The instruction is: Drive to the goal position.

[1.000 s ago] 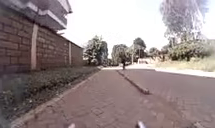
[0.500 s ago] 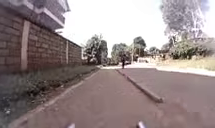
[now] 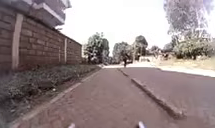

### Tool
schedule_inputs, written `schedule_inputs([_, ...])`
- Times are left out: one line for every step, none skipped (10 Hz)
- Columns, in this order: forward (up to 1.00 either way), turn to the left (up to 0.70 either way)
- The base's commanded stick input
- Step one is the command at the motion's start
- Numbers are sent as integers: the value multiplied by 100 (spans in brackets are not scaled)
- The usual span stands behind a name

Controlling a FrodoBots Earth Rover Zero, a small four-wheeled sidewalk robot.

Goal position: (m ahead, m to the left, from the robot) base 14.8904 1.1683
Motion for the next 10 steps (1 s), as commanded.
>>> schedule_inputs([100, 0])
schedule_inputs([100, 0])
schedule_inputs([100, 0])
schedule_inputs([100, 0])
schedule_inputs([100, 0])
schedule_inputs([100, 0])
schedule_inputs([100, 0])
schedule_inputs([100, 0])
schedule_inputs([100, 0])
schedule_inputs([100, 0])
